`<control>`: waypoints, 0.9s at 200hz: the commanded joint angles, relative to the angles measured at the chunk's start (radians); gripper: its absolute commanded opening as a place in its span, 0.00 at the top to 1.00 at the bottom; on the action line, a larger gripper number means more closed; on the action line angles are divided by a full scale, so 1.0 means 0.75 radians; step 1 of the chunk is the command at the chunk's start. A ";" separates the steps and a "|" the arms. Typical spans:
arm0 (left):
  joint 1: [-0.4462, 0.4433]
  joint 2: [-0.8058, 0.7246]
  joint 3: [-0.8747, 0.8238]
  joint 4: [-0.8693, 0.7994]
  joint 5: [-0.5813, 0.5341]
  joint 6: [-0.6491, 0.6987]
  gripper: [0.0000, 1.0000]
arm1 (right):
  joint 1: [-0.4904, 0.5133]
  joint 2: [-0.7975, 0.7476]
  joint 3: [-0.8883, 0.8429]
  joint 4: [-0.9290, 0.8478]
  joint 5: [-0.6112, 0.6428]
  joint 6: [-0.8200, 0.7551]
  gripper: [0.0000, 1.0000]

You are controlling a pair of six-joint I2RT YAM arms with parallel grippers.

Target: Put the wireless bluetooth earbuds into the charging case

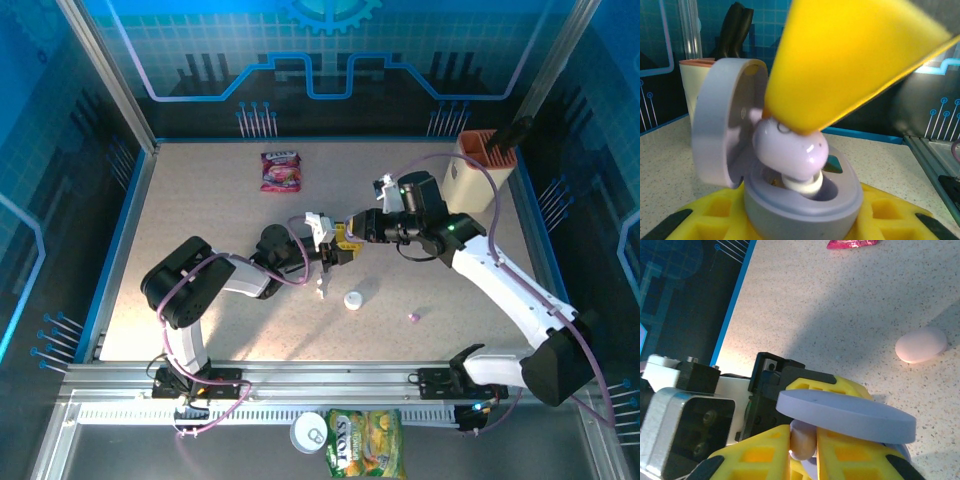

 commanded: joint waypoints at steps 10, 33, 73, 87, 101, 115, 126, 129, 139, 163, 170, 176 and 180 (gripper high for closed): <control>-0.013 -0.003 0.035 0.038 -0.024 -0.007 0.66 | -0.024 0.003 -0.044 0.021 -0.023 0.018 0.82; -0.013 -0.003 0.037 0.038 -0.045 -0.017 0.66 | -0.032 -0.017 -0.054 0.010 -0.012 0.018 0.81; -0.013 0.000 0.034 0.038 -0.053 -0.025 0.66 | -0.046 -0.066 -0.043 -0.014 0.008 0.006 0.66; -0.013 0.000 0.027 0.038 -0.059 -0.020 0.66 | -0.048 -0.083 -0.028 -0.028 0.009 -0.018 0.60; -0.013 -0.002 0.019 0.039 -0.059 -0.014 0.66 | -0.046 -0.092 0.003 -0.056 -0.006 -0.067 0.55; -0.013 -0.005 0.008 0.037 -0.060 -0.006 0.66 | -0.039 -0.092 0.037 -0.090 -0.011 -0.107 0.53; -0.013 -0.007 0.001 0.038 -0.056 0.005 0.66 | -0.034 -0.090 0.067 -0.112 -0.005 -0.136 0.53; -0.013 -0.009 0.000 0.038 -0.057 0.008 0.66 | -0.033 -0.091 0.074 -0.117 -0.003 -0.146 0.53; -0.013 -0.010 -0.007 0.038 -0.057 0.015 0.66 | -0.029 -0.084 0.105 -0.137 0.011 -0.170 0.55; -0.013 -0.010 -0.022 0.038 -0.051 0.030 0.66 | -0.023 -0.047 0.181 -0.178 0.054 -0.224 0.60; -0.013 -0.012 -0.027 0.037 -0.046 0.031 0.66 | -0.022 -0.030 0.206 -0.189 0.059 -0.235 0.61; -0.013 -0.013 -0.028 0.038 -0.039 0.031 0.66 | -0.022 -0.014 0.224 -0.196 0.061 -0.243 0.62; -0.013 -0.015 -0.029 0.038 -0.036 0.032 0.66 | -0.022 0.001 0.237 -0.199 0.061 -0.247 0.63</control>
